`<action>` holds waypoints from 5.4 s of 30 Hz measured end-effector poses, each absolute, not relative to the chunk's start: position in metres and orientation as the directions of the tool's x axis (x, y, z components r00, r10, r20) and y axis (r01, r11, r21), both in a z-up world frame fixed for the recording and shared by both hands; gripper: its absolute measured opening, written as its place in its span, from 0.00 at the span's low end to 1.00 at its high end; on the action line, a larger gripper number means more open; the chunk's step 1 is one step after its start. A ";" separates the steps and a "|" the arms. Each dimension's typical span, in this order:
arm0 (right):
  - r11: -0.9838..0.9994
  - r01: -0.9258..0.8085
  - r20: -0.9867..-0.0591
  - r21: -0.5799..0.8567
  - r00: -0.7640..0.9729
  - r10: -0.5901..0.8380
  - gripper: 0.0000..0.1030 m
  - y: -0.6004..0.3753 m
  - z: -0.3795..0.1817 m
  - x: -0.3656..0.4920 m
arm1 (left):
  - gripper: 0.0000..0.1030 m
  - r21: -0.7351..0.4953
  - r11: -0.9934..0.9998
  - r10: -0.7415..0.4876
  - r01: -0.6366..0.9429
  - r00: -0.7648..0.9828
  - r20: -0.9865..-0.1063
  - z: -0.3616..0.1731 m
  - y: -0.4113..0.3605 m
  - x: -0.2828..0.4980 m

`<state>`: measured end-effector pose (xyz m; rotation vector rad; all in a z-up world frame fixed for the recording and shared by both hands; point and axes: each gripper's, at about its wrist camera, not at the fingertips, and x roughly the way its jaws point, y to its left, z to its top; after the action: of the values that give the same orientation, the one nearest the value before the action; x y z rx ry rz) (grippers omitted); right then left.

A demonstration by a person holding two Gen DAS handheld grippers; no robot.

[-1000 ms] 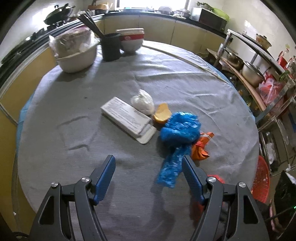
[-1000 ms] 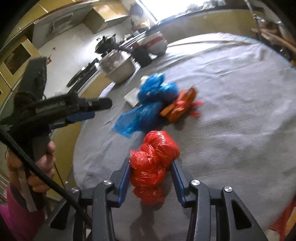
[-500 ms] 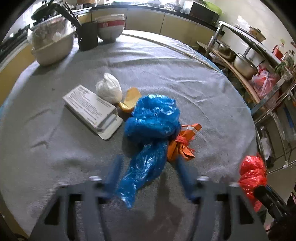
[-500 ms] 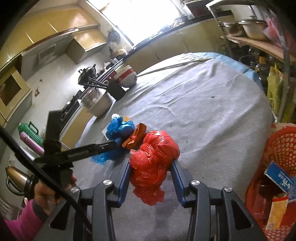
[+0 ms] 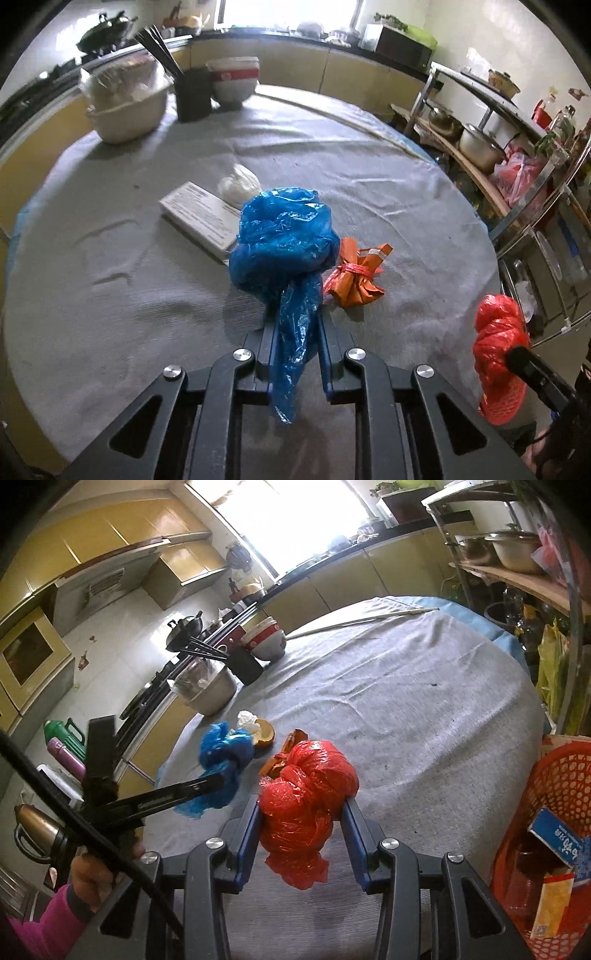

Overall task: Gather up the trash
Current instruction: 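Grasp the red plastic bag with the right tool while the left tool grasps the blue bag, then carry both bags to the orange basket and open both tools over it, then move both tools back over the table toward the orange wrapper and peel, then grasp the orange wrapper with the right tool while the left tool grasps the orange peel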

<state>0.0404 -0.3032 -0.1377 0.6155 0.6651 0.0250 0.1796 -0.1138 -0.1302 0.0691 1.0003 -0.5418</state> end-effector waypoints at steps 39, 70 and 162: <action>0.816 0.282 -0.488 0.505 0.873 0.001 0.44 -0.361 -0.108 -0.059 | 0.19 0.032 0.673 -0.544 0.739 0.524 -0.655 -0.057 -0.177 0.034; 0.613 0.576 -0.546 0.541 0.795 -0.264 0.44 -0.476 -0.139 -0.190 | 0.19 -0.007 0.284 -0.645 0.959 0.186 -0.741 -0.085 -0.329 -0.043; 0.856 0.222 -0.764 0.467 0.589 0.264 0.29 -0.269 -0.187 0.214 | 0.46 -0.293 0.874 -0.426 0.388 0.323 -0.845 -0.144 -0.125 0.323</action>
<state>0.2144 -0.2692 -0.1871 0.5643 0.9546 0.0263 0.3230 -0.1249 -0.1441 -0.0391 1.1207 -0.5342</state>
